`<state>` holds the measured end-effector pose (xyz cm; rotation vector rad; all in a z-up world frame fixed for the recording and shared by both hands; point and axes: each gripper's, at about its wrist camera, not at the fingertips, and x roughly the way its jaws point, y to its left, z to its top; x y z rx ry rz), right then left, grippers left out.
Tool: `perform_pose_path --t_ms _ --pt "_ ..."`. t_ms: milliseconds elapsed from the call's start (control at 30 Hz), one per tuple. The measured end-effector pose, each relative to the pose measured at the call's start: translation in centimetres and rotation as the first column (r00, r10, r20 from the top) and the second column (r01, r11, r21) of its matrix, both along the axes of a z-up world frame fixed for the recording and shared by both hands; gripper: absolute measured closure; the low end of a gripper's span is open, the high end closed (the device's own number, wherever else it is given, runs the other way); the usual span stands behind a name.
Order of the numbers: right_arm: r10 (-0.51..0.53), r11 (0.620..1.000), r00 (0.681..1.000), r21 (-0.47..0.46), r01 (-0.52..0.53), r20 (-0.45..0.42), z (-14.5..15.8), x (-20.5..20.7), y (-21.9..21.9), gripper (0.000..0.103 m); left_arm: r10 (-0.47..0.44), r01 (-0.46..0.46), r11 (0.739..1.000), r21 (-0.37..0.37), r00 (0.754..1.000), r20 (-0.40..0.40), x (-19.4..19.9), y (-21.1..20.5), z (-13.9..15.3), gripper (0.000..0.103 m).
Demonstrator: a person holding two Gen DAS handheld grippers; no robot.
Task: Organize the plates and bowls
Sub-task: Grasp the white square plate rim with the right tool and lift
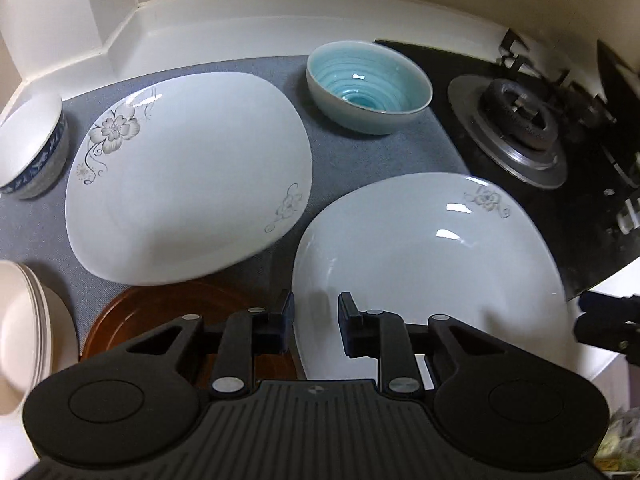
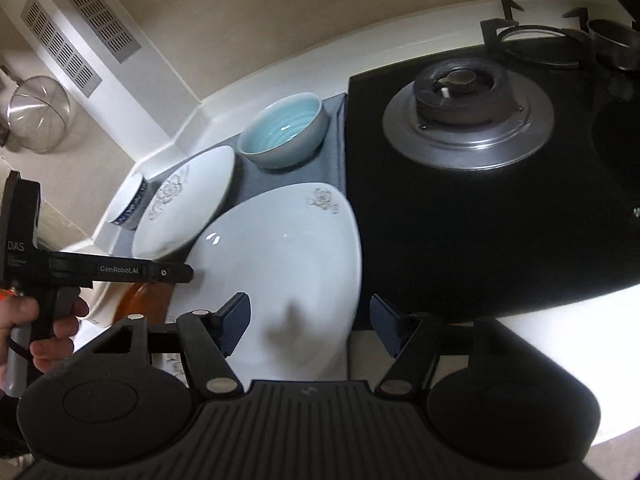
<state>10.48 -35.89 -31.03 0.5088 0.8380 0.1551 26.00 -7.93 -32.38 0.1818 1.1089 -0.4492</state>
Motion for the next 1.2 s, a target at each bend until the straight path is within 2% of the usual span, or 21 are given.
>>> perform_pose_path --t_ms 200,267,367,433,533,567,600,667,767,867,1033,1133,1200 --pt "-0.002 1.0 1.0 -0.01 0.002 -0.003 -0.8 0.3 -0.9 0.03 0.029 -0.03 0.999 -0.018 0.997 -0.073 1.1 -0.1 -1.6 0.072" --pt "-0.004 1.0 1.0 -0.003 0.004 -0.018 -1.3 0.8 -1.1 0.03 0.037 -0.041 0.999 -0.036 0.994 -0.099 1.5 0.0 -2.2 0.067" --pt "0.001 0.999 0.999 0.045 0.001 -0.035 -2.3 1.9 -1.5 0.031 0.086 -0.097 0.992 -0.074 0.987 -0.138 2.0 0.5 -2.5 0.069" --pt "0.025 0.998 0.999 0.058 -0.023 -0.037 -2.6 2.7 -1.5 0.04 0.11 -0.126 0.988 -0.088 0.98 -0.166 2.3 0.9 -2.5 0.071" --pt "0.026 0.995 0.998 0.098 -0.02 -0.06 -3.3 3.7 -1.7 0.062 0.133 -0.159 0.981 -0.115 0.968 -0.213 2.6 1.7 -2.6 0.074" --pt "0.018 0.994 0.997 0.111 -0.01 -0.077 -3.6 3.8 -1.9 0.077 0.139 -0.171 0.978 -0.122 0.962 -0.234 2.6 2.0 -2.7 0.076" --pt "0.005 0.994 0.996 0.113 0.005 -0.09 -3.8 3.9 -2.1 0.086 0.142 -0.179 0.975 -0.131 0.957 -0.252 2.6 2.4 -2.7 0.076" --pt "0.005 0.992 0.995 0.126 0.008 -0.102 -3.9 3.8 -2.7 0.093 0.14 -0.188 0.97 -0.151 0.949 -0.284 2.3 3.0 -2.6 0.076" --pt "0.017 0.983 0.994 0.182 0.004 -0.11 -4.1 3.5 -3.8 0.097 0.127 -0.191 0.967 -0.17 0.935 -0.331 1.7 3.7 -2.8 0.076" --pt "0.057 0.979 0.992 0.203 -0.032 -0.116 -4.4 3.8 -4.2 0.097 0.11 -0.197 0.963 -0.185 0.91 -0.399 1.8 3.8 -3.8 0.077" --pt "0.091 0.969 0.985 0.24 -0.054 -0.146 -4.9 5.0 -4.1 0.094 0.103 -0.194 0.961 -0.198 0.914 -0.393 1.7 3.2 -3.9 0.068" --pt "0.103 0.97 0.982 0.234 -0.065 -0.155 -4.7 5.3 -3.8 0.094 0.141 -0.242 0.947 -0.21 0.904 -0.404 2.1 3.6 -3.9 0.07" --pt "0.106 0.968 0.983 0.244 -0.067 -0.153 -4.3 5.2 -3.7 0.094 0.144 -0.245 0.943 -0.227 0.911 -0.387 1.8 4.2 -3.3 0.07"
